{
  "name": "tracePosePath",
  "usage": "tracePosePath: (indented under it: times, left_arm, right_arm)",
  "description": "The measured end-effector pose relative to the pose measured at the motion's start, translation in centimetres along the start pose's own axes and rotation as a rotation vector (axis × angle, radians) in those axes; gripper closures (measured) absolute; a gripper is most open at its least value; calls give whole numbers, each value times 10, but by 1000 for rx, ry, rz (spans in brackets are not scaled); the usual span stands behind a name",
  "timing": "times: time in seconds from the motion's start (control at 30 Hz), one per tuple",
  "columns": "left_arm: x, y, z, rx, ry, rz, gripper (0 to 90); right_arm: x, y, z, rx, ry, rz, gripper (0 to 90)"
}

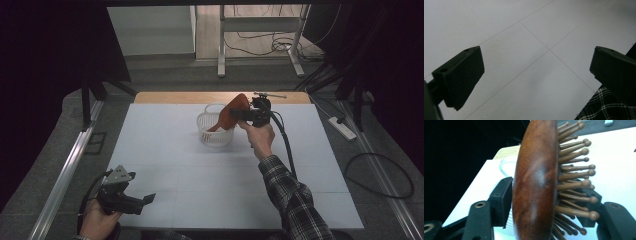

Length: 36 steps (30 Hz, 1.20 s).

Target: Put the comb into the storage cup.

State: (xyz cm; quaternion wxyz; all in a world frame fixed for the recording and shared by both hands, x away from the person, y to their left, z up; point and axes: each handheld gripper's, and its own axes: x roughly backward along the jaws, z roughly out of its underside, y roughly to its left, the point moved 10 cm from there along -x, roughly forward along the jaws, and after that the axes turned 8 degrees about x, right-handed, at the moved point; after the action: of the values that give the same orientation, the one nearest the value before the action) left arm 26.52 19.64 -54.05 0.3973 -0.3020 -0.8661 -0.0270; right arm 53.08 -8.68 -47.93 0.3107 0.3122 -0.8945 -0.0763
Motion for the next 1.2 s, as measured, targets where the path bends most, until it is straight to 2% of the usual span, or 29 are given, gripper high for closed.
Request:
tracePosePath:
  times: [0.27, 0.43, 0.87, 1.2]
  left_arm:
    - [0, 0, 0, 5, -3, 3, 4]
    - [0, 0, 0, 7, -3, 4, 4]
    - [0, 0, 0, 8, -3, 5, 4]
    - [0, 0, 0, 9, -3, 5, 4]
  right_arm:
    - [1, -3, 0, 21, 8, 16, 248]
    - [4, -3, 0, 49, 14, 22, 211]
    - [7, 0, 0, 98, 29, 13, 188]
    - [9, 0, 1, 132, 56, 26, 168]
